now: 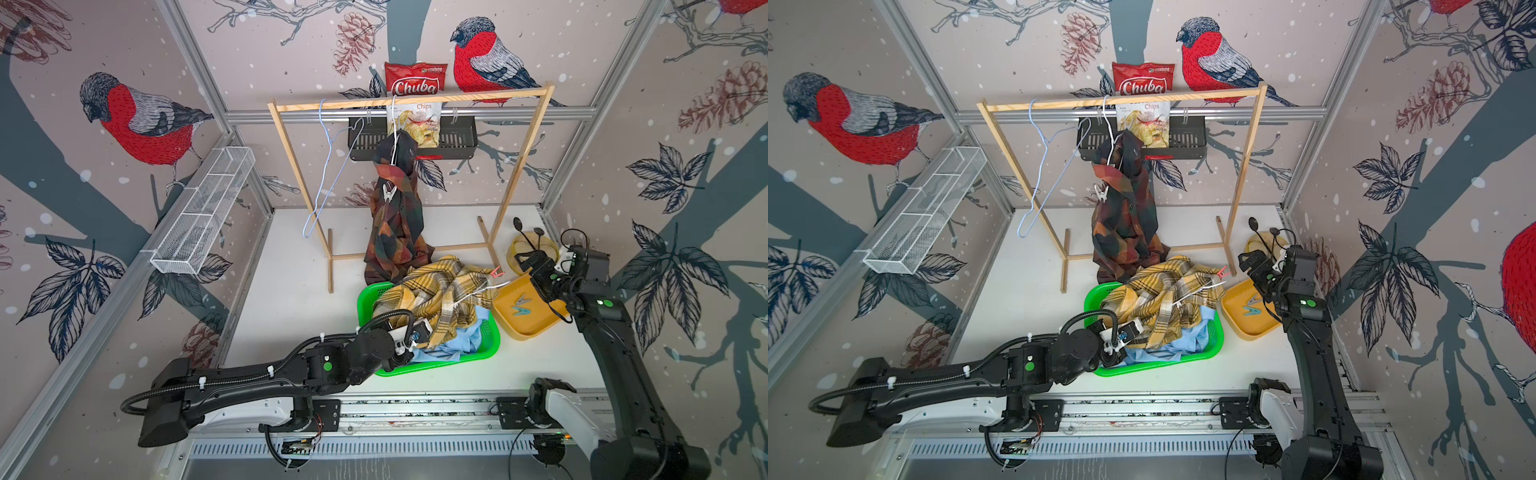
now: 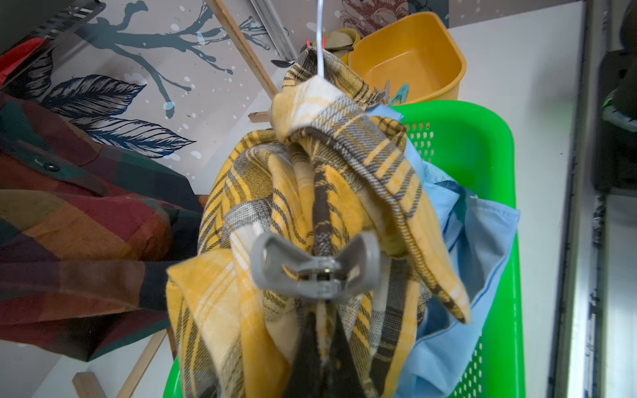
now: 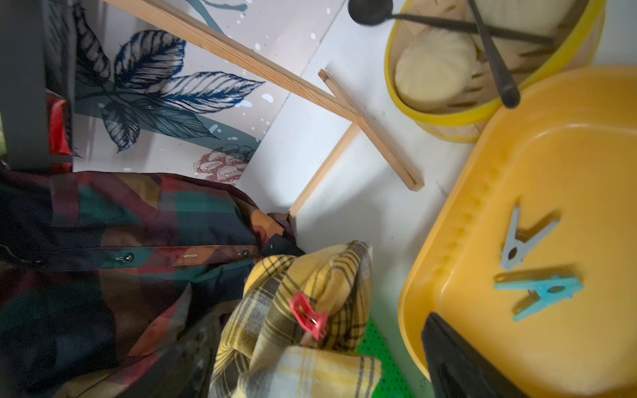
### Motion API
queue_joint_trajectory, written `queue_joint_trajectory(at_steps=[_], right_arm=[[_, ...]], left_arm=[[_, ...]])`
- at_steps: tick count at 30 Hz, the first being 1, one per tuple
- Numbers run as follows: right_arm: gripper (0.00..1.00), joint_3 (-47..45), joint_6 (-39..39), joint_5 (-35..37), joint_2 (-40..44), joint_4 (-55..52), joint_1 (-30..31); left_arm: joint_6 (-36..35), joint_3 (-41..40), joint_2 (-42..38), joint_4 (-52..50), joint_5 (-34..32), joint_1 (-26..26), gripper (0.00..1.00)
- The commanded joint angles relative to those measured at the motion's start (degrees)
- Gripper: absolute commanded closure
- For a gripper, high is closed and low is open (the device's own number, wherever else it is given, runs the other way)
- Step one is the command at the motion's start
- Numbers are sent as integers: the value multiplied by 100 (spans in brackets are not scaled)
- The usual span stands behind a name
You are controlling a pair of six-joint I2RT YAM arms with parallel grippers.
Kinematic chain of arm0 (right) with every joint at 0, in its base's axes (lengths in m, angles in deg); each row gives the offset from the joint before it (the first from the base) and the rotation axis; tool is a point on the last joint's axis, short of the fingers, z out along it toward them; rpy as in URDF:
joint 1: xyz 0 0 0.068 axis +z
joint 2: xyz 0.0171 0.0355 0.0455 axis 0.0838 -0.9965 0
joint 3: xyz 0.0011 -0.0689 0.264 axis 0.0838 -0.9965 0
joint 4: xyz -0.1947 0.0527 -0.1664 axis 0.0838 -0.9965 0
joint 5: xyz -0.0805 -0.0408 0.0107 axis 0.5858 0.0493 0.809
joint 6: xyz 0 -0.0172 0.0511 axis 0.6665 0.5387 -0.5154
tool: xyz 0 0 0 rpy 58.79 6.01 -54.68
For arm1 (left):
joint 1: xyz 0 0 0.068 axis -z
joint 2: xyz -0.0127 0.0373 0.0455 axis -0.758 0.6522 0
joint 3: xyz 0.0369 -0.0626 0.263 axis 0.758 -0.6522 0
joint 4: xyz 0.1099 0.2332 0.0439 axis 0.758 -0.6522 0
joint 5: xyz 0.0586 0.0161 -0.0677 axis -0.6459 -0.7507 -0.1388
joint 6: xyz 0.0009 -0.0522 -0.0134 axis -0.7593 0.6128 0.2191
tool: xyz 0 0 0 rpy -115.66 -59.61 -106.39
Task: Remove the clothespins securing long-sleeve shirts to the hanger
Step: Remove the clamp from the hanger.
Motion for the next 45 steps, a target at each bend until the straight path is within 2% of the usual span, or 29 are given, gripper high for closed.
queue_joint_trajectory(at_steps=[1,6,13,20,27,45], right_arm=[[11,-157,78,-325,-99,157,-54],[14,-341,88,-526,-509,477,-87],[22,-118,158,-879,-1181,583,-139],[28,28,228,-897,-1395,565,-109],[33,88,293,-726,-1586,591,207],[56,87,72,-694,-1932,823,354]], left_arm=[[-401,29,321,346,-575,140,100],[-482,110,708,442,-650,279,100],[-695,-43,906,641,-743,541,100],[-726,-102,927,709,-719,560,100],[-644,-98,1006,767,-571,595,100],[-616,-172,1028,831,-565,731,100]])
